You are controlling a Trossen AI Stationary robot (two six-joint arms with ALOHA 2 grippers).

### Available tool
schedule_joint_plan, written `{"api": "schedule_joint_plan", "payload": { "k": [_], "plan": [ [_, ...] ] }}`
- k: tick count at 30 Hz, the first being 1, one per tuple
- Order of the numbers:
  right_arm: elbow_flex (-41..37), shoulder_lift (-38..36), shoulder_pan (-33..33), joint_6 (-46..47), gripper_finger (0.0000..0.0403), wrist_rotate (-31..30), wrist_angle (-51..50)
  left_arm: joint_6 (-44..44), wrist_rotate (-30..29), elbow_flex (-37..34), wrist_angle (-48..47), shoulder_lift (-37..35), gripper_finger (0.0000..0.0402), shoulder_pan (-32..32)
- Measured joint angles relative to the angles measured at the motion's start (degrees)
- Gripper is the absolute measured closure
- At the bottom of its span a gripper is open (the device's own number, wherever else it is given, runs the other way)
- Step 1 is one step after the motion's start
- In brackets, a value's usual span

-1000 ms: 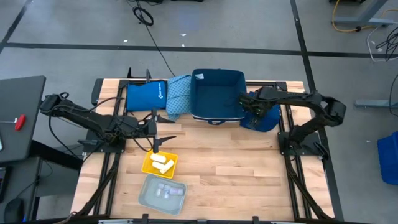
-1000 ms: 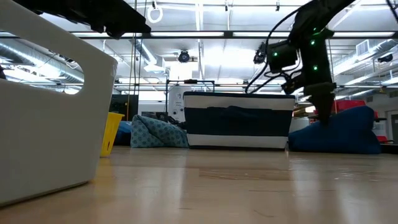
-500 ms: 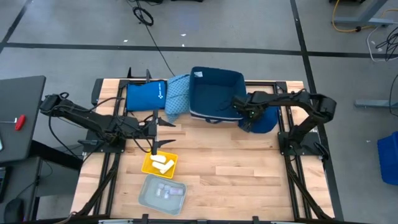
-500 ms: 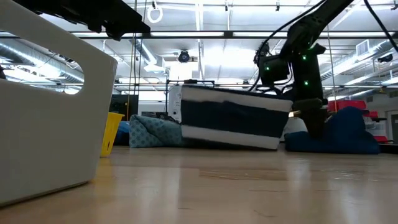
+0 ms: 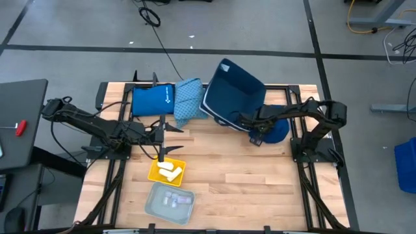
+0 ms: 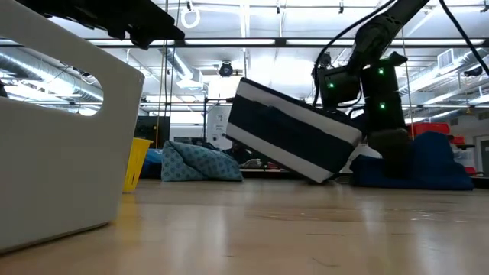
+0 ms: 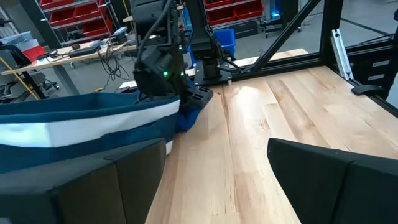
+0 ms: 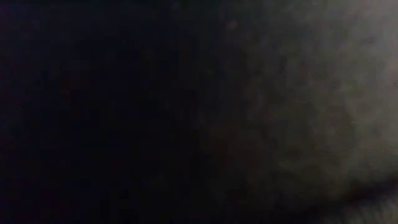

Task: Pick & place medical supplies in basket/bin
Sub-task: Put the dark blue patient gown into the blue bin

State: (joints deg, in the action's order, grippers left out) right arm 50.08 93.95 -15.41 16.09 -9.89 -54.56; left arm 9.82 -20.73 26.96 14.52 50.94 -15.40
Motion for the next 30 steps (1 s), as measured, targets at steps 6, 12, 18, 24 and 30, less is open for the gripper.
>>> {"api": "schedule_joint_plan", "payload": {
  "k": [6,12,18,24,30],
  "plan": [
    [0.1,-0.1,4.4,1.1,0.0384,3.0,-1.0,0.2,0.0,0.0,0.1,0.0,0.0119,0.0],
    [1.5,-1.1,10.5,5.2,0.0388,5.6,-3.8,0.3,0.0,0.0,0.2,0.0,0.0119,0.0],
    [5.0,-3.3,16.1,9.3,0.0388,5.5,-6.7,0.2,0.0,0.0,0.2,0.0,0.0119,0.0],
    [10.1,-4.8,20.4,12.6,0.0388,2.9,-9.4,0.2,0.0,0.0,0.2,0.0,0.0119,0.0],
    [14.7,-4.8,23.8,14.2,0.0388,2.6,-13.5,0.2,0.0,0.0,0.1,0.0,0.0119,0.0]
  ]
}}
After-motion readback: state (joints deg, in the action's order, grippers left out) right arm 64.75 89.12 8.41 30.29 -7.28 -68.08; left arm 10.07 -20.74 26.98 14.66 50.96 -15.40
